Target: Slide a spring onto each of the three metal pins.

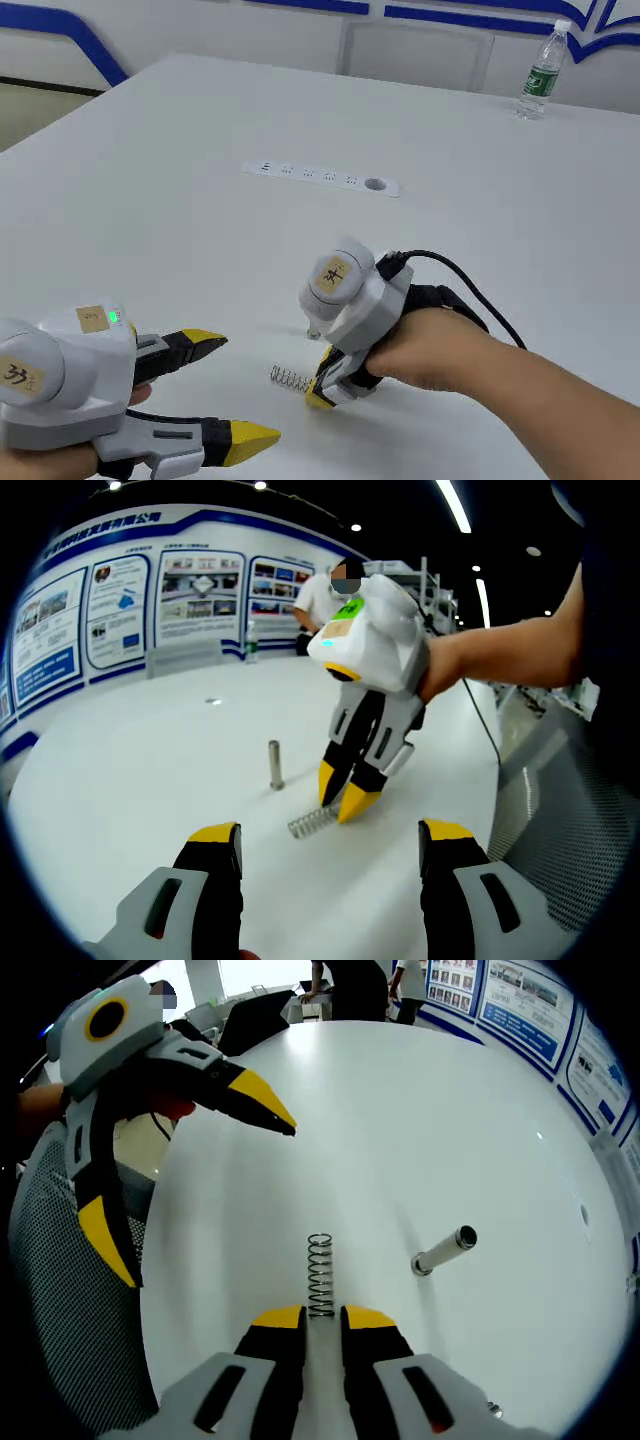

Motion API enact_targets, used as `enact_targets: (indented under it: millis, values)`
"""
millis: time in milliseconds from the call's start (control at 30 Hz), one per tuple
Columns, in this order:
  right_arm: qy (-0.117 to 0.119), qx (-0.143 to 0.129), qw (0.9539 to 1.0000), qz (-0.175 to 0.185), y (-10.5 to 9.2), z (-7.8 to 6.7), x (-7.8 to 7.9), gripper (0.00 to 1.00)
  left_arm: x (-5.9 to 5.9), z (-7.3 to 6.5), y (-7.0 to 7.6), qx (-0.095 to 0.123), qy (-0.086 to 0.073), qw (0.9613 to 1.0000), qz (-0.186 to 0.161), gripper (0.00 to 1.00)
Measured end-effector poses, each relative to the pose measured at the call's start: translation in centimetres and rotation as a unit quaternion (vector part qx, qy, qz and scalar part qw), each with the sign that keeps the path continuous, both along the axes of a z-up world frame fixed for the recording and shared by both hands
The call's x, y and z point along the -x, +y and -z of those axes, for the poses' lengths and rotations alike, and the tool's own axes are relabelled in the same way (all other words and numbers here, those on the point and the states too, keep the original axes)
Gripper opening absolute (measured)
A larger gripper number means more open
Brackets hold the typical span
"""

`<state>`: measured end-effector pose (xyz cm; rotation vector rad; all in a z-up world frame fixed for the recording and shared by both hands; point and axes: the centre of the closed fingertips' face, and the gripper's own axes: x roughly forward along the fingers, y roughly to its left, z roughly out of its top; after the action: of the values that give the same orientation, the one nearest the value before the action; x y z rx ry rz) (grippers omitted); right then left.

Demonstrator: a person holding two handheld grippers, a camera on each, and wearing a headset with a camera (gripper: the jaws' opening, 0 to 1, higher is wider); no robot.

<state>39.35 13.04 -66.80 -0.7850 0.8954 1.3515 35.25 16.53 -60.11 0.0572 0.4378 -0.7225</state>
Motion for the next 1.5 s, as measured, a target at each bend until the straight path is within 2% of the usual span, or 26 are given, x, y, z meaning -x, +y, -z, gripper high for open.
enact_targets:
  millis: [133,300,867,1500]
  values:
    - [-0.009,0.0,0.9999,-0.005,0.0,0.0,-0.2,0.12,0.1,0.0,0.0,-0.001,0.001,1.0,0.001,0.73]
    - [-0.006,0.001,1.0,-0.001,-0.1,-0.1,-0.1,0.12,0.1,0.0,0.0,-0.001,0.0,1.0,0.002,0.73]
    - [-0.023,0.003,0.9997,-0.004,-0.8,-2.7,-0.5,0.12,0.1,-0.1,-0.3,-0.003,-0.001,1.0,0.006,0.73]
    - [-0.021,0.018,0.9996,-0.01,-1.5,-3.8,-0.6,0.12,0.0,-0.1,-0.2,0.0,-0.002,1.0,0.005,0.73]
